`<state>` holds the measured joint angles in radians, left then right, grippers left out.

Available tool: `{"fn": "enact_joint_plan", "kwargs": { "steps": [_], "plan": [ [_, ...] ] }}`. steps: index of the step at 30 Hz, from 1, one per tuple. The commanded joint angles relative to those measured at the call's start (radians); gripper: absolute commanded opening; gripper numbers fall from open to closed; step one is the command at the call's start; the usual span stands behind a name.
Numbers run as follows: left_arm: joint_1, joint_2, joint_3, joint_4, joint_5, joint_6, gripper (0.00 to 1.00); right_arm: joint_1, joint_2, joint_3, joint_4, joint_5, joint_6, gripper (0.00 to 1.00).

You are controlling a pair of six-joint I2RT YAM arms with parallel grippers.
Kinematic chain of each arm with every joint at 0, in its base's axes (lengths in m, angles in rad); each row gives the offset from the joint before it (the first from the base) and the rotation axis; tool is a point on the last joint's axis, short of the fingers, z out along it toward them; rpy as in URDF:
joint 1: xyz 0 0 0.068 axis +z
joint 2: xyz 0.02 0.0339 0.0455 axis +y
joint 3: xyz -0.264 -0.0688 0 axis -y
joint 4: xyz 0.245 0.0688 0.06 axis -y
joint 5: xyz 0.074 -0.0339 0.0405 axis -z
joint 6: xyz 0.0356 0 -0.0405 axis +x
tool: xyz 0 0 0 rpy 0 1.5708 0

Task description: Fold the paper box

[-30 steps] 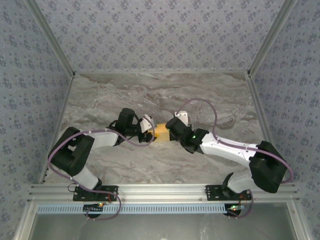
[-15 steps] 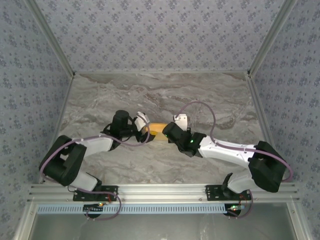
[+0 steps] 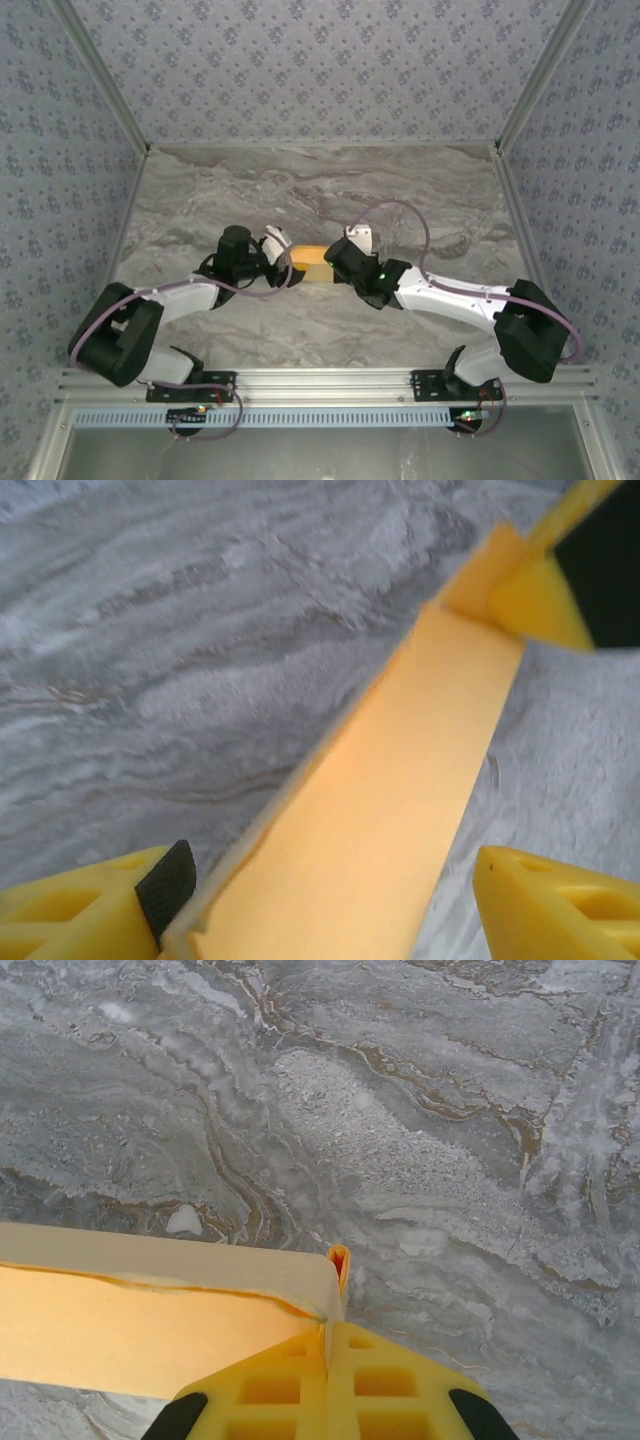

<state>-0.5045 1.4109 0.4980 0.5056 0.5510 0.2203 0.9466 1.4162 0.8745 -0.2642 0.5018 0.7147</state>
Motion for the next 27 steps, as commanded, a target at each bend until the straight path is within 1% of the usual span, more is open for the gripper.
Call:
{"fn": "enact_joint_plan", "kwargs": {
  "steps": [1, 3, 7, 11, 15, 16, 21, 27],
  "plan": [
    [-0.003, 0.04, 0.039, 0.011, 0.087, 0.08, 0.73, -0.023, -0.004, 0.018, -0.049, -0.077, -0.043, 0.0],
    [-0.005, 0.07, 0.058, 0.007, 0.105, 0.093, 0.68, -0.033, -0.005, 0.025, -0.055, -0.099, -0.061, 0.0],
    [-0.008, 0.119, 0.075, 0.021, 0.109, 0.091, 0.55, -0.045, -0.01, 0.062, -0.086, -0.115, -0.076, 0.0],
    [-0.032, 0.147, 0.089, 0.009, 0.094, 0.105, 0.5, -0.054, 0.007, 0.119, -0.143, -0.14, -0.076, 0.0],
    [-0.052, 0.164, 0.096, -0.002, 0.056, 0.122, 0.5, -0.063, 0.019, 0.17, -0.198, -0.16, -0.077, 0.0],
    [-0.052, 0.165, 0.097, -0.002, 0.049, 0.12, 0.51, -0.067, 0.025, 0.187, -0.22, -0.161, -0.112, 0.0],
    [-0.053, 0.161, 0.101, -0.009, 0.031, 0.125, 0.54, -0.085, 0.05, 0.234, -0.297, -0.191, -0.149, 0.0],
    [-0.054, 0.165, 0.102, -0.004, 0.042, 0.132, 0.52, -0.087, 0.073, 0.218, -0.284, -0.184, -0.18, 0.0]
  ]
}}
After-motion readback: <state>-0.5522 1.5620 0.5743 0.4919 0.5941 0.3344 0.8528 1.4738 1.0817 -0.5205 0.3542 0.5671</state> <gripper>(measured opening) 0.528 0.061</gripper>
